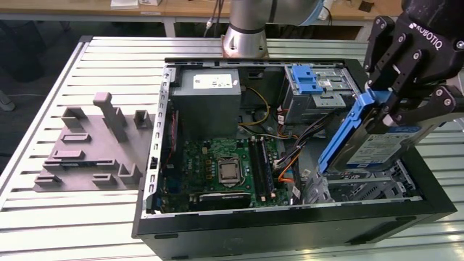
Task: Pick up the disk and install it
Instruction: 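Insert the disk into the insertion slot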
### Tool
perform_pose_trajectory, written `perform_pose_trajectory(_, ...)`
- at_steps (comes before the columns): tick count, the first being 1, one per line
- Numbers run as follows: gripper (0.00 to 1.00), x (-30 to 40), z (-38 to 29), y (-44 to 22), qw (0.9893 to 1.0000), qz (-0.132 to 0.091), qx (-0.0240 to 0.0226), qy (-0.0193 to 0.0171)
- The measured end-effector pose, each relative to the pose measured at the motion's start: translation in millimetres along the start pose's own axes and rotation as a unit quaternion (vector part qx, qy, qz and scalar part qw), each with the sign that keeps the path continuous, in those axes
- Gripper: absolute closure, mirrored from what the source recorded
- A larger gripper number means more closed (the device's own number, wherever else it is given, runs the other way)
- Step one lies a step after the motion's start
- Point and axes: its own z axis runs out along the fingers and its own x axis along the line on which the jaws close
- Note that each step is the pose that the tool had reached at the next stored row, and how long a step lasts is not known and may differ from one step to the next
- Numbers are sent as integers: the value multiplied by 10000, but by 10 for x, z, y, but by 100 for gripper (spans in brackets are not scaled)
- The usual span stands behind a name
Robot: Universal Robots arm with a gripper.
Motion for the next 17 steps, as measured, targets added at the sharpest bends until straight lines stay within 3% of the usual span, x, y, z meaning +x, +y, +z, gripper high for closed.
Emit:
perform_pose_trajectory(8, 63, 0, 30, -74, 10000, 8, 0, -1)
perform_pose_trajectory(17, 63, 0, 86, -80, 10000, 8, 0, 0)
